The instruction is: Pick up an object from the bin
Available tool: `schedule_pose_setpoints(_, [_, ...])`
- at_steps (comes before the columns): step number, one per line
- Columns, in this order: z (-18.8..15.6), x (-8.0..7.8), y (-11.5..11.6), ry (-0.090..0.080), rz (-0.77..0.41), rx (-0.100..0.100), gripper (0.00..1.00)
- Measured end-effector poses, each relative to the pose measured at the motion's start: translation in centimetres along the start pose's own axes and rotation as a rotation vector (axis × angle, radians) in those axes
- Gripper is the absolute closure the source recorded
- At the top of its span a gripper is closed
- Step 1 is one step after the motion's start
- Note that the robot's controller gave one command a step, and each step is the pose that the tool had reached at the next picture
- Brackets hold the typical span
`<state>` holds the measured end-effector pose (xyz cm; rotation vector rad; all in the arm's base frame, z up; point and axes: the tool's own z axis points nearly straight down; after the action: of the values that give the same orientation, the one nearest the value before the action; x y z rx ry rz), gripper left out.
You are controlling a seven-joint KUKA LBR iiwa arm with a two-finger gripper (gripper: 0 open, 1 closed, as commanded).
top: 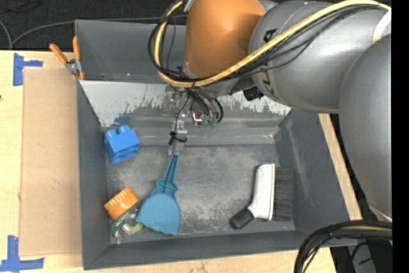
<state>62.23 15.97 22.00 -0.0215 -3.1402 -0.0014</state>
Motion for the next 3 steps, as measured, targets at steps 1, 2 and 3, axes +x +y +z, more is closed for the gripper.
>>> schedule_pose_setpoints(1, [0.0,0.0,0.0,0.0,0.0,0.0,0.0])
schedule_pose_setpoints(2, [6.2,6.6,-3.7,0.012,0.035,0.002,0.0])
schedule_pose_setpoints(3, [6.0,5.8,-2.0,-0.003,0.009,0.0,0.0])
